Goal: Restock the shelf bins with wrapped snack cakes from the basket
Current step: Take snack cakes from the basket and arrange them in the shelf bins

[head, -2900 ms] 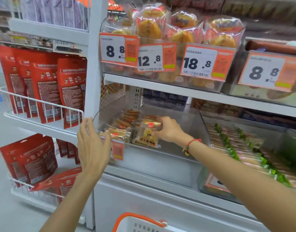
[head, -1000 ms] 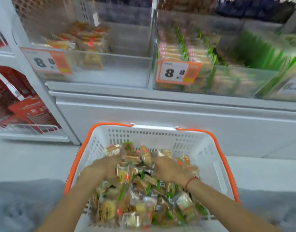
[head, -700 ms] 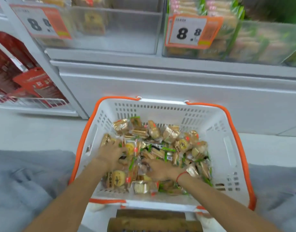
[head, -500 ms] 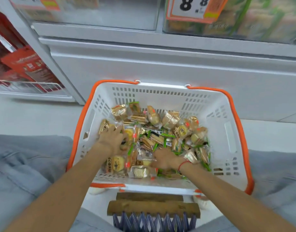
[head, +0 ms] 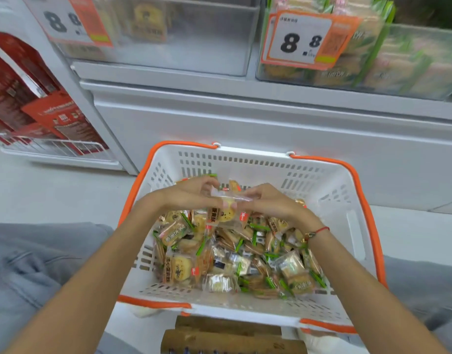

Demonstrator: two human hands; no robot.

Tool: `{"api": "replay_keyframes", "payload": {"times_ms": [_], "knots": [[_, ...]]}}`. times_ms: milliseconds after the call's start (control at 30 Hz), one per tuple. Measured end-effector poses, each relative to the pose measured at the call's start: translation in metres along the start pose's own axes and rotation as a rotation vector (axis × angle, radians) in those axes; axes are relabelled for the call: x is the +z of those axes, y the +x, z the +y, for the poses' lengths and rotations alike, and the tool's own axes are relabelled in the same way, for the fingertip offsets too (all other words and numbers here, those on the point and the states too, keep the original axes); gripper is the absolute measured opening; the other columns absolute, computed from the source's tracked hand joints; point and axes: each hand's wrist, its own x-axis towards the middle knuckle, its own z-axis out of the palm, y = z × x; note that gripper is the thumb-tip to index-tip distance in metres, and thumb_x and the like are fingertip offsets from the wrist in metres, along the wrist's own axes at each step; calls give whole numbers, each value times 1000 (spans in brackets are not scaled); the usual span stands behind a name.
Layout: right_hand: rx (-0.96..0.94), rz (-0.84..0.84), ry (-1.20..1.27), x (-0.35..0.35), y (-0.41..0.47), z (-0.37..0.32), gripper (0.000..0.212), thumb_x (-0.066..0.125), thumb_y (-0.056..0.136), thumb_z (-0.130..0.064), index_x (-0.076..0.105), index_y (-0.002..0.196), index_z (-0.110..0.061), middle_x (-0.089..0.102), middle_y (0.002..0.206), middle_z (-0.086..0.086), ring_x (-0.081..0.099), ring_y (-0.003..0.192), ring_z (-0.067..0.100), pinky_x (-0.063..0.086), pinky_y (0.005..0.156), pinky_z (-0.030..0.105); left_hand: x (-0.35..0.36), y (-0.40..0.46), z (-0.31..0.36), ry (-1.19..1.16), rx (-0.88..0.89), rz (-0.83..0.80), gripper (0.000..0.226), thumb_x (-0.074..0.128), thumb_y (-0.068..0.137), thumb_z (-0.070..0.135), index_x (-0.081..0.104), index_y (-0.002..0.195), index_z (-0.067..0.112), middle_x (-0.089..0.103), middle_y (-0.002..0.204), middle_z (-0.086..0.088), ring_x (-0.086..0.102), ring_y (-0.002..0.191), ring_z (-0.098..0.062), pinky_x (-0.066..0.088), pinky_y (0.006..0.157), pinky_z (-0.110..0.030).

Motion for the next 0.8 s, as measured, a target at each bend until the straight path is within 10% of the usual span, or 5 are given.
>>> {"api": "replay_keyframes", "payload": {"times_ms": [200,567,800], "knots": [[-134,342,407,-6,-12,-44,28,72,85,-21,67,111,-17,73,94,-2,68,82,0,50,65,7,-10,-11,1,-335,76,91,37,63,90,32,55,126,23,56,126,2,63,107,-11,53,87,-21],[-455,672,-143,-25,-23,-91,19,81,75,-20,69,82,-33,64,65,-11,59,64,6,51,65,25,-32,-29,19,-612,251,239,37,60,89,35,58,125,30,64,119,10,64,103,-2,52,91,-24],[-592,530,-287,-60,-19,-181,12,72,83,-29,71,94,-26,70,85,-15,62,81,-1,51,69,20,-74,-42,50,-802,553,563,39,62,81,37,63,118,25,72,105,5,68,99,-13,53,88,-23]]}}
